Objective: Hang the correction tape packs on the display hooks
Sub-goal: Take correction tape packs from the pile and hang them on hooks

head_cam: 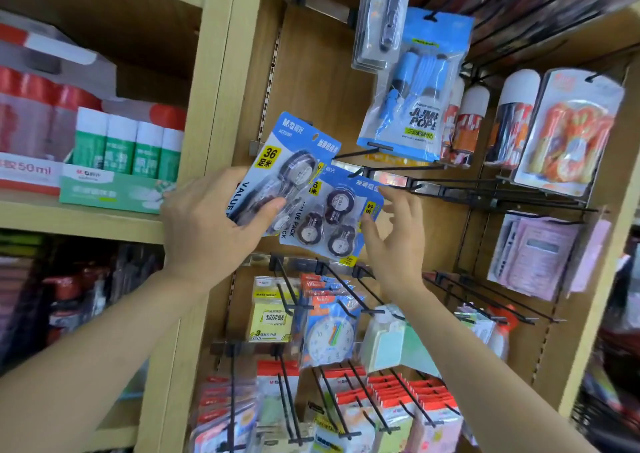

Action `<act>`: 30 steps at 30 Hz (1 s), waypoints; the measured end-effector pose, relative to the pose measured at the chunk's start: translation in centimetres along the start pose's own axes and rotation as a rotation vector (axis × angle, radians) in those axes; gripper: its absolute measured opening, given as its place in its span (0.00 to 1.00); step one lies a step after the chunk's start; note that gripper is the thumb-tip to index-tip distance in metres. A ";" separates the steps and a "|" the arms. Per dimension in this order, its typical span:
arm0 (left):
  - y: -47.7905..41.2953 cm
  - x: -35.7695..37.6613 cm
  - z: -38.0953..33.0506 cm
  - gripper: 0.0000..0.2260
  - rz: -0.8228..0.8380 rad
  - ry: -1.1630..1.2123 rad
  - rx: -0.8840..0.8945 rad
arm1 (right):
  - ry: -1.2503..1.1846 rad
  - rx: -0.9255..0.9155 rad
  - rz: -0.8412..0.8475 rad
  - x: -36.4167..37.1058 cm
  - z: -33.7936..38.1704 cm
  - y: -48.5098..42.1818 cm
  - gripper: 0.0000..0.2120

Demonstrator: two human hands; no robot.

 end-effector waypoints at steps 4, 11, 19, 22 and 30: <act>0.2 -0.1 0.1 0.17 -0.015 -0.004 0.007 | 0.439 -0.236 0.377 5.3 0.3 2.5 0.34; 0.3 -0.1 0.2 0.16 -0.031 -0.043 0.012 | 0.751 -0.193 0.485 9.1 -3.2 1.7 0.47; 0.3 0.1 0.2 0.17 -0.001 -0.059 0.017 | 0.713 -0.089 0.662 13.2 -6.1 -1.6 0.43; 0.3 0.3 0.4 0.17 0.010 -0.070 0.009 | 0.527 0.011 0.757 13.4 -6.8 -2.3 0.40; 0.2 0.3 0.1 0.20 0.033 -0.048 0.020 | -0.686 0.452 0.471 7.5 -1.2 0.2 0.18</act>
Point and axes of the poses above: each hand's wrist, its own y-axis away from the middle knuckle, its own x-axis out of the palm, z = x × y, the point moved 9 cm from there along -y, towards the middle knuckle, and after that the axes turned 7 degrees about -y, right-handed, at the moved point
